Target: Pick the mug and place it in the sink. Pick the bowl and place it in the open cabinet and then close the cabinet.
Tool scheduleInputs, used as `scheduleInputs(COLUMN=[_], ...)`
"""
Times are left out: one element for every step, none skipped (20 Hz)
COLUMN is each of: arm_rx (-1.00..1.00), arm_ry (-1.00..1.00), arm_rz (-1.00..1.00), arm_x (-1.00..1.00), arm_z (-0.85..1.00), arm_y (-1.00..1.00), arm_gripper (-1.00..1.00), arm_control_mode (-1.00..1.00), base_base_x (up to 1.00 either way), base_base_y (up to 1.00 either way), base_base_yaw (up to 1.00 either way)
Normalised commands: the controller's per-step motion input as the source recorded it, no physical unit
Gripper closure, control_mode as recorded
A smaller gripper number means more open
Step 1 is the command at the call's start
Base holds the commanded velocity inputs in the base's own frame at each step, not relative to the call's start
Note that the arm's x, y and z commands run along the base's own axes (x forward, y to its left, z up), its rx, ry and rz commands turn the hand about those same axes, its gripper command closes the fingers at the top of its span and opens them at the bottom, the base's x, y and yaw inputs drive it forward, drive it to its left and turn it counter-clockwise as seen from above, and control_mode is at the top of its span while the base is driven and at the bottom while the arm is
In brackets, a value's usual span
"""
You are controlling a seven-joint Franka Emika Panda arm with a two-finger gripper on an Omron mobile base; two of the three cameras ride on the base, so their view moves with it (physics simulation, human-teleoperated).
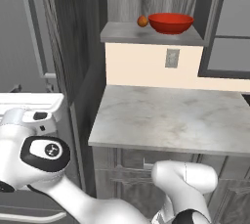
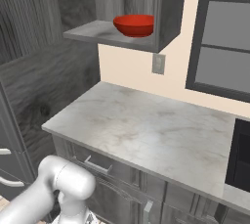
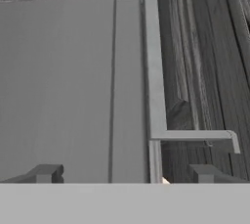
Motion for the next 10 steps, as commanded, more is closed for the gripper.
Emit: scheduleInputs(arm_rx=[0.0,0.0,0.0,0.0,0.0,0.0,0.0,0.0,0.0,0.0], arm_ry=[0.0,0.0,0.0,0.0,-0.01,-0.05,-0.07,-0.09,-0.09,-0.07], arm_rz=[-0.02,-0.02,-0.02,-0.02,-0.03,-0.05,-0.05,-0.06,-0.07,-0.09], arm_x=[0.36,0.34,0.29,0.24,0.02,0.0,0.0,0.0,0.0,0.0], arm_z=[0.0,0.0,0.0,0.0,0.05,0.17,0.19,0.21,0.21,0.22], arm_y=[0.0,0.0,0.0,0.0,0.0,-0.16,-0.3,-0.45,-0.53,-0.59], arm_gripper=[-1.0,-1.0,-1.0,-1.0,-1.0,-1.0,-1.0,-1.0,-1.0,-1.0], arm_control_mode=[-1.0,-1.0,-1.0,-1.0,-1.0,-1.0,-1.0,-1.0,-1.0,-1.0], base_base_x=[0.0,0.0,0.0,0.0,0.0,0.0,0.0,0.0,0.0,0.0], base_base_y=[0.0,0.0,0.0,0.0,0.0,0.0,0.0,0.0,0.0,0.0], base_base_yaw=[0.0,0.0,0.0,0.0,0.0,0.0,0.0,0.0,0.0,0.0])
